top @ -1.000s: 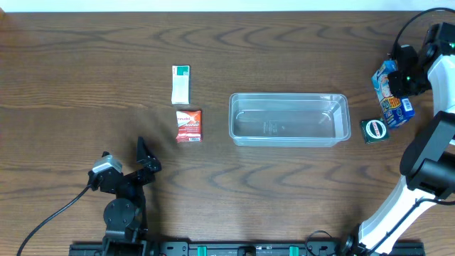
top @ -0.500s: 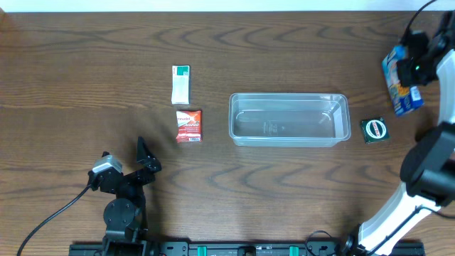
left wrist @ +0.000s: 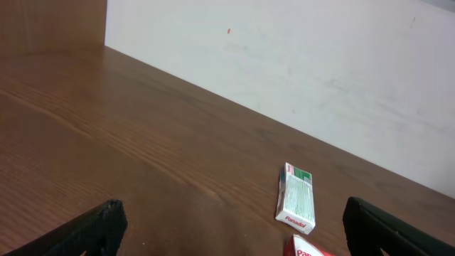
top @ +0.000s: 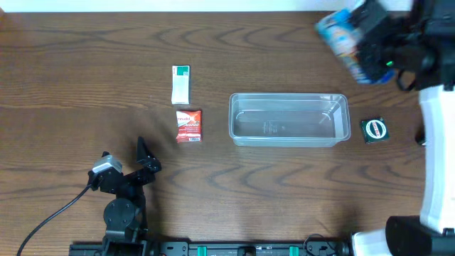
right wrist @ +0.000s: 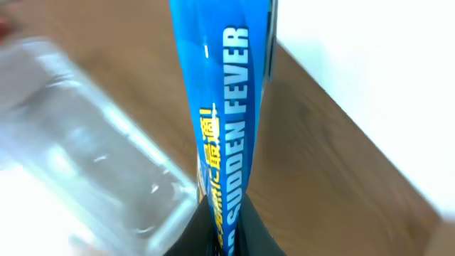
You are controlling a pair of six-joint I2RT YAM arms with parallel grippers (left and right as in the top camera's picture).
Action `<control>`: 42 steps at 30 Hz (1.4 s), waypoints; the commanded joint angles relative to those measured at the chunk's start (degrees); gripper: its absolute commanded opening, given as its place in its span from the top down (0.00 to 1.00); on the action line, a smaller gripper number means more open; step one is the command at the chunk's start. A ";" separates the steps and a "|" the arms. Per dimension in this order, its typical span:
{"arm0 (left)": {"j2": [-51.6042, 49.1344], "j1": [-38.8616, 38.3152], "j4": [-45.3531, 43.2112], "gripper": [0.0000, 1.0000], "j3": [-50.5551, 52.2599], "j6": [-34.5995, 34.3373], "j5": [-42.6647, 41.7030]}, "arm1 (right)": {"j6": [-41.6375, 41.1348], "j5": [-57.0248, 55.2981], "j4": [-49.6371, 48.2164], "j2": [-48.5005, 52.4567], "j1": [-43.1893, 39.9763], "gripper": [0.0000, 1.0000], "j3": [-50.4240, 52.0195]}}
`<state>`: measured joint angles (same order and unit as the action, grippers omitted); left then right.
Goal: Pack container
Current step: 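Lift the blue box and lower it into the clear container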
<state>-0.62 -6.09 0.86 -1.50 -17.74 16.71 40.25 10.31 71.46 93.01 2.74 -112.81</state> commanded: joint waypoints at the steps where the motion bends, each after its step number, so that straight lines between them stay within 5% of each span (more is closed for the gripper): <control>1: 0.28 0.24 1.81 0.02 1.27 0.94 0.52 | 6.40 1.90 2.34 -0.50 6.54 0.90 -0.44; 14: 0.28 0.24 1.81 0.02 1.27 0.96 0.52 | 16.20 1.92 5.75 5.18 17.92 0.96 7.32; 42: 0.28 0.24 1.81 0.02 1.27 0.96 0.52 | 15.96 3.26 8.72 24.48 24.68 0.96 8.11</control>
<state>-0.62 -6.09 0.86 -1.50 -17.74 16.71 55.22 12.01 79.64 117.01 26.50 -104.79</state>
